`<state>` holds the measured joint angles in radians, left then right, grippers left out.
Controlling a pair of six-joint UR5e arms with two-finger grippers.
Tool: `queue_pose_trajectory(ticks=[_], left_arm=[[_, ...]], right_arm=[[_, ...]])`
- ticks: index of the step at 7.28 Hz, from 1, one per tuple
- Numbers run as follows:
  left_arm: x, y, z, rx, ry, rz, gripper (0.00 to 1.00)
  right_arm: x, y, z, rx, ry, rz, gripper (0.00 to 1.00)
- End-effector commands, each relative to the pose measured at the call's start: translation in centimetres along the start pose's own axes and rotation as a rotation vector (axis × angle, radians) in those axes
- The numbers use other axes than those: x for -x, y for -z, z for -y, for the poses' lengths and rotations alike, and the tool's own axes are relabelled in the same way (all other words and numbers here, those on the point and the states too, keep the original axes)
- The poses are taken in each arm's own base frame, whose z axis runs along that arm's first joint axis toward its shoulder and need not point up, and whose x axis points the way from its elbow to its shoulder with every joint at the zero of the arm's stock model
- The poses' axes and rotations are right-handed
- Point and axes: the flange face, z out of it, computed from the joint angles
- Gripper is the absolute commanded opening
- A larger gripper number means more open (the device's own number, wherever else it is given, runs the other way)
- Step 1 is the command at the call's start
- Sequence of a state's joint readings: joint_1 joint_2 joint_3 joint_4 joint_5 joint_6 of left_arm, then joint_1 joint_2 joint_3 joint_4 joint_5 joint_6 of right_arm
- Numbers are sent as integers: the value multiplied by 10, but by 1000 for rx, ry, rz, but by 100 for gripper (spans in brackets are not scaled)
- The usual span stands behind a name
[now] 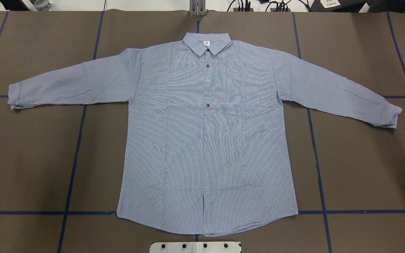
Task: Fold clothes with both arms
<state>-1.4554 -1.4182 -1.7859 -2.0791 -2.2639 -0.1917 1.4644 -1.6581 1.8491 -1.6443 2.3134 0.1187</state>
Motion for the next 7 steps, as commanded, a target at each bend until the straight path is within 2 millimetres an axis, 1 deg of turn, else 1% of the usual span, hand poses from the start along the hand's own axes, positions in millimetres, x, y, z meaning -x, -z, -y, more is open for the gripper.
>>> queue_pose_trajectory(ticks=[1, 2, 4, 5, 6, 7], left_arm=[[8, 6, 1, -17, 16, 10, 99], [9, 6, -5, -12, 18, 6, 99], [13, 1, -8, -2, 32, 3, 99], [14, 0, -11, 2, 34, 4, 99], [13, 1, -13, 2, 34, 4, 99], [10, 5, -10, -7, 29, 1, 99]], right_arm=[[-5, -6, 2, 12, -14, 15, 100], [-7, -8, 2, 15, -15, 9, 100], [-3, -5, 8, 7, -7, 13, 100], [6, -10, 10, 9, 15, 16, 100], [22, -28, 17, 8, 67, 15, 100], [20, -47, 20, 1, -4, 27, 100]])
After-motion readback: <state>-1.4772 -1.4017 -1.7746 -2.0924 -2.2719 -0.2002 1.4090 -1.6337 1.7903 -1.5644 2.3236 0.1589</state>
